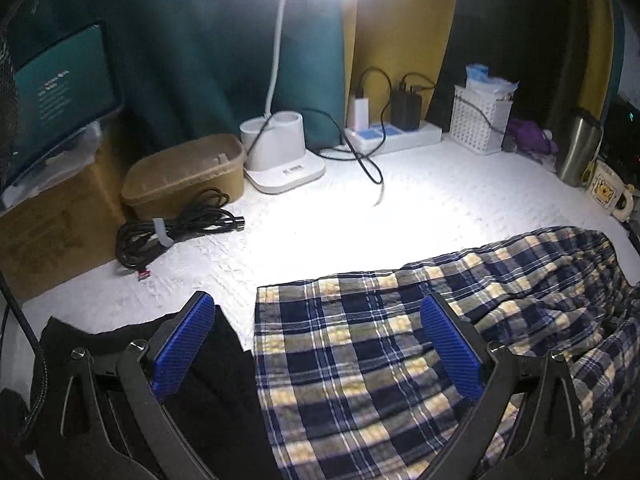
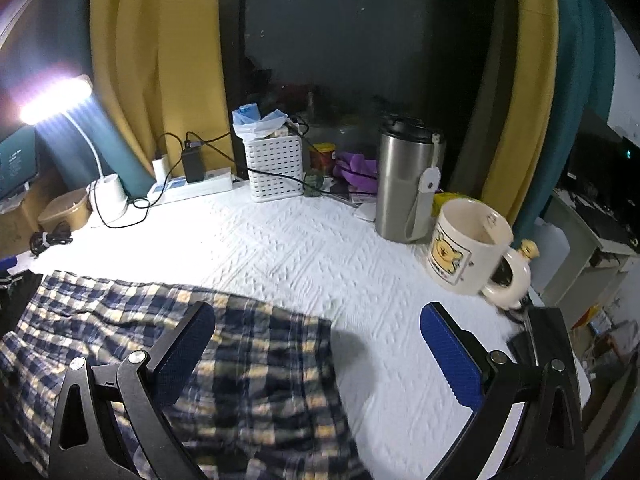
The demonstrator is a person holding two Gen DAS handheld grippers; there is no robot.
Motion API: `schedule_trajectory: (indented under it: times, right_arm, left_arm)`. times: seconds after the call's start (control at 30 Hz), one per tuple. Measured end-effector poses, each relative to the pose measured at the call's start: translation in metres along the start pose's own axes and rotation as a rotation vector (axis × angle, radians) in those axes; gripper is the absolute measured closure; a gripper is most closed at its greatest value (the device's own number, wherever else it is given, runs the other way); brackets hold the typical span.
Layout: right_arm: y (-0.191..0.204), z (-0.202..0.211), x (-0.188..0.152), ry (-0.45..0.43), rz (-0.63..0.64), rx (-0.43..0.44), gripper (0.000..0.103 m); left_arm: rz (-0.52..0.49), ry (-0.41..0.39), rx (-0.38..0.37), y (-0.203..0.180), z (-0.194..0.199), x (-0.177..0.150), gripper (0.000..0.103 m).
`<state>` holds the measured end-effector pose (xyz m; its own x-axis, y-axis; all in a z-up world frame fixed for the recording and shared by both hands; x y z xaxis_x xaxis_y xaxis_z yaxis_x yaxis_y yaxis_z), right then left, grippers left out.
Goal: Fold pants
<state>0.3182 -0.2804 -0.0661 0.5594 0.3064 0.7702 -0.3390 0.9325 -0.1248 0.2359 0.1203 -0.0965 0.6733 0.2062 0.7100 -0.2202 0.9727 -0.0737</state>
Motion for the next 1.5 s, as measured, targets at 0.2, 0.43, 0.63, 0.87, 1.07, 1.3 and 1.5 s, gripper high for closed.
schedule_trajectory:
  times: [0.2,0.43,0.63,0.87,1.07,1.3,1.5]
  right_arm:
    - [-0.011,-0.044,-0.003,0.063,-0.041,0.051,0.001]
    - [-0.011,-0.090,-0.023,0.186,-0.080,0.156,0.021]
    - [0.009,-0.110,-0.034,0.267,0.002,0.189,0.050]
    - [0.008,-0.107,-0.033,0.243,0.041,0.132,0.073]
    - [0.003,-0.099,-0.019,0.199,0.089,0.104,0.077]
    - [-0.028,-0.102,0.007,0.156,0.052,0.044,0.078]
    - [-0.038,-0.129,0.007,0.205,0.032,0.033,0.078]
  left_arm:
    - [-0.021,0.057,0.003,0.001,-0.027,-0.001,0.001]
    - [-0.029,0.169,-0.020,0.005,-0.060,-0.015,0.018]
    - [-0.004,0.198,-0.030,0.008,-0.065,-0.019,0.027]
    - [-0.032,0.172,-0.021,0.006,-0.061,-0.016,0.081]
    - [-0.041,0.143,-0.041,-0.003,-0.057,-0.009,0.096]
    - [-0.051,0.072,-0.101,-0.025,-0.043,0.023,0.096]
    - [-0.053,0.140,-0.067,-0.032,-0.068,0.020,0.096]
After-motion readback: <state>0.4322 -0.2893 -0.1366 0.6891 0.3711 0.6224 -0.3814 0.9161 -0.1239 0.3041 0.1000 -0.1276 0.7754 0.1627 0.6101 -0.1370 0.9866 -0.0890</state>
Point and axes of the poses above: each gripper's, at about its wrist camera, not at the fingertips, and z roughly against the way its jaws point, y to its left, x to its top, the point moved 5 cm from there along -z, roughly the way its jaws point, and after that the axes turned 7 degrees about z, right-handed, at the moved point
